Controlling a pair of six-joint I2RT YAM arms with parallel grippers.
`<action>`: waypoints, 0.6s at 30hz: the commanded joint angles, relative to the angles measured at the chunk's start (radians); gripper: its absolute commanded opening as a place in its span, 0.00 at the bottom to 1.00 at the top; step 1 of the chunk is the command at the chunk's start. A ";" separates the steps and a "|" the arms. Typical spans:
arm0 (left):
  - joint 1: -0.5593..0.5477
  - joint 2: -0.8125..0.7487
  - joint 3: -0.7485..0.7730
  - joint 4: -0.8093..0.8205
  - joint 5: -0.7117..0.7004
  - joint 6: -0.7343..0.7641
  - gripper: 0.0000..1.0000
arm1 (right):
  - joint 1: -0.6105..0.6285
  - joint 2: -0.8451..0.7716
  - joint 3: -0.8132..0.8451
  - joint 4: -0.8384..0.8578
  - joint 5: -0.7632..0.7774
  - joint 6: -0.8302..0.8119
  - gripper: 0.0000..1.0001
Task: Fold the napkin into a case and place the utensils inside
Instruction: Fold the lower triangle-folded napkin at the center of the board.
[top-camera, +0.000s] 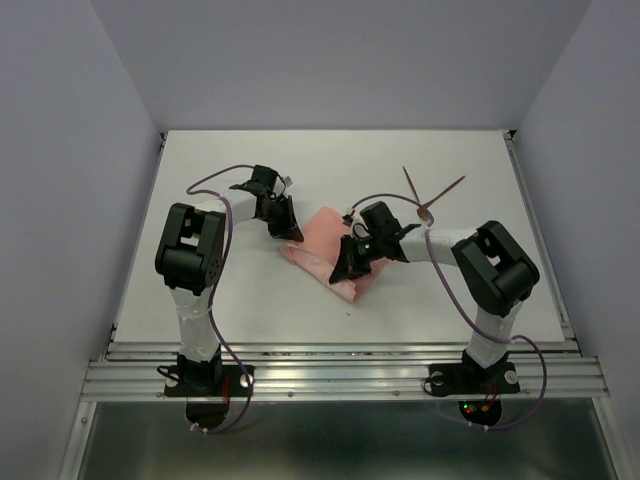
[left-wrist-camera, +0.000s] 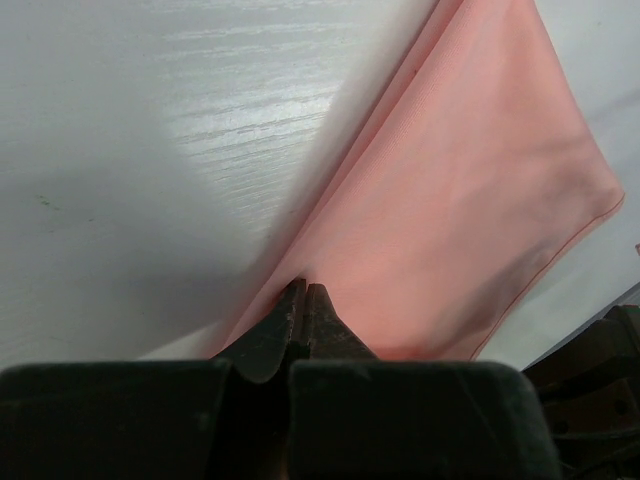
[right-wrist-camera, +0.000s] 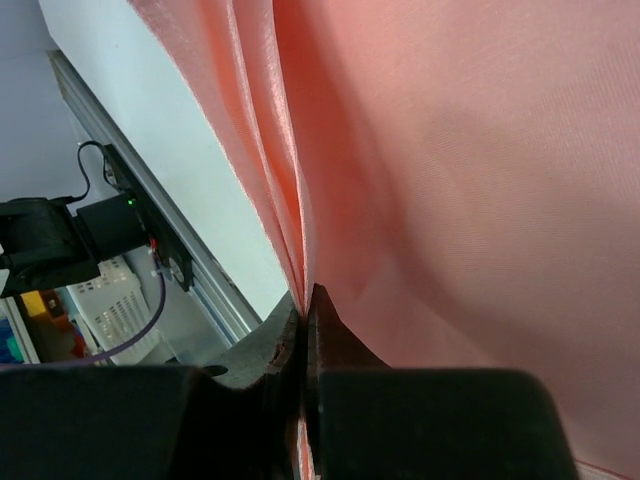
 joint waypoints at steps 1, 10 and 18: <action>0.000 -0.005 0.041 -0.027 -0.011 0.034 0.00 | -0.026 -0.054 -0.023 0.068 -0.041 0.028 0.01; 0.002 0.006 0.043 -0.029 -0.011 0.044 0.00 | -0.064 -0.072 -0.063 0.136 -0.078 0.053 0.01; 0.003 0.010 0.047 -0.033 -0.008 0.056 0.00 | -0.084 -0.074 -0.083 0.193 -0.113 0.085 0.01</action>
